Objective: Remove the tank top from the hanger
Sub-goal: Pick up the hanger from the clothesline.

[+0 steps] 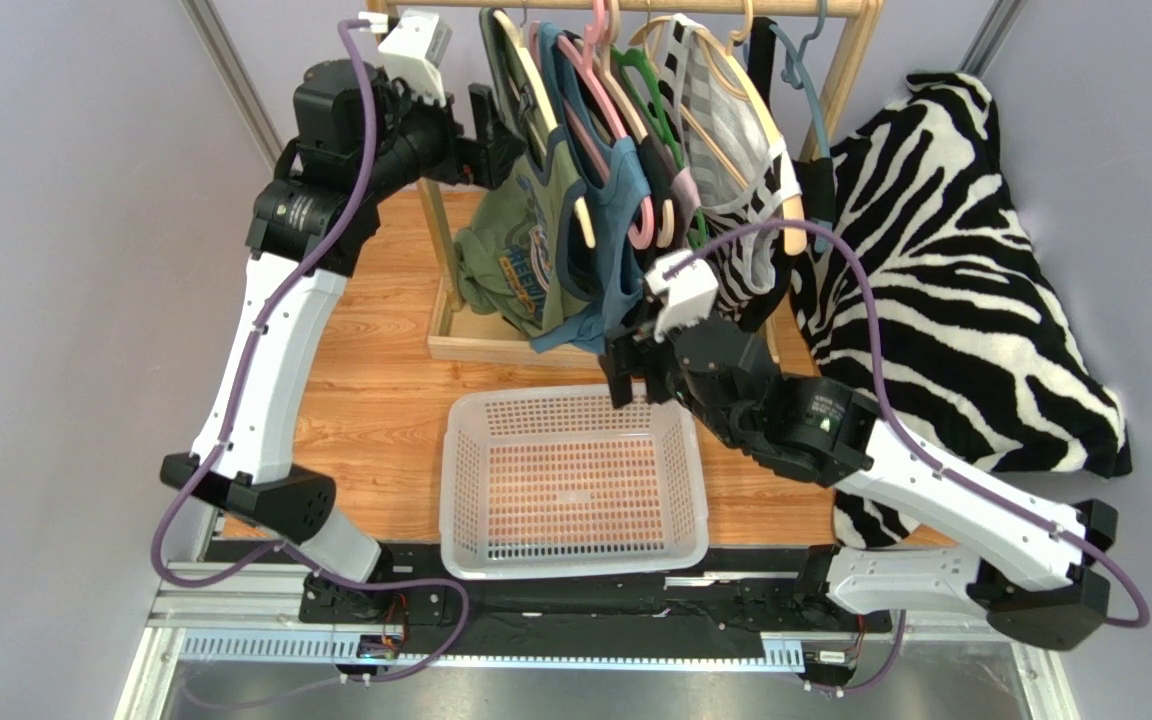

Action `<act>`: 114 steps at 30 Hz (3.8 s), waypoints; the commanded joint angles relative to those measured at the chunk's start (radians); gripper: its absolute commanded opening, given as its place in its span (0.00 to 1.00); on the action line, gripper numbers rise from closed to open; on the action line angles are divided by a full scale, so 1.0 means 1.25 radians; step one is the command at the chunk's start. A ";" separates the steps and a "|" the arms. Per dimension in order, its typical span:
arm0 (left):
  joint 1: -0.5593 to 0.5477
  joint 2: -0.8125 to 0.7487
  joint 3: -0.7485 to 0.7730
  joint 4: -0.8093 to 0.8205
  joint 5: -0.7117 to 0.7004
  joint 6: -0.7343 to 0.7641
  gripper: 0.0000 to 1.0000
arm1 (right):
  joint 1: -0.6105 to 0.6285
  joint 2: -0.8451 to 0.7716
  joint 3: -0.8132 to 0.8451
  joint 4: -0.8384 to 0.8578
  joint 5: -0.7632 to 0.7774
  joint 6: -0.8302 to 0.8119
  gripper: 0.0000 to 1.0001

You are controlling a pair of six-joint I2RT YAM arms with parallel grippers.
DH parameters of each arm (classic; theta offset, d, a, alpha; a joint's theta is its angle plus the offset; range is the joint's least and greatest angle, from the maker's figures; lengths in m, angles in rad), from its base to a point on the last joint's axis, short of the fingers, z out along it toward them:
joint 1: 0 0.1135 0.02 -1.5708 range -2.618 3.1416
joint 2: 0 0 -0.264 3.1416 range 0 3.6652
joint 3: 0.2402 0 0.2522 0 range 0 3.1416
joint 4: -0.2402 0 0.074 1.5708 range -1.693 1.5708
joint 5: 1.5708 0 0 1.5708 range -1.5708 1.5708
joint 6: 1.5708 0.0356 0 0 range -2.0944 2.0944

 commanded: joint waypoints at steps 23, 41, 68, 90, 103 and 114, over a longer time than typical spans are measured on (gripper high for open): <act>0.239 -0.318 -0.419 -0.076 0.216 0.095 0.99 | -0.171 0.547 0.849 0.046 -0.160 -0.126 0.85; 0.239 -0.383 -0.466 -0.072 0.240 0.103 0.99 | -0.195 0.632 0.861 0.009 -0.178 -0.107 0.63; 0.239 -0.406 -0.534 -0.061 0.208 0.119 0.98 | -0.184 0.570 0.879 0.217 -0.133 -0.231 0.00; 0.239 -0.368 -0.427 -0.134 0.250 0.119 0.99 | -0.061 0.188 0.587 0.077 -0.202 -0.217 0.00; 0.239 -0.431 -0.331 -0.147 0.398 0.141 0.99 | -0.059 0.057 0.789 -0.043 -0.411 -0.162 0.00; 0.239 -0.455 -0.336 -0.134 0.410 0.116 0.99 | -0.059 -0.007 0.827 -0.018 -0.588 -0.098 0.00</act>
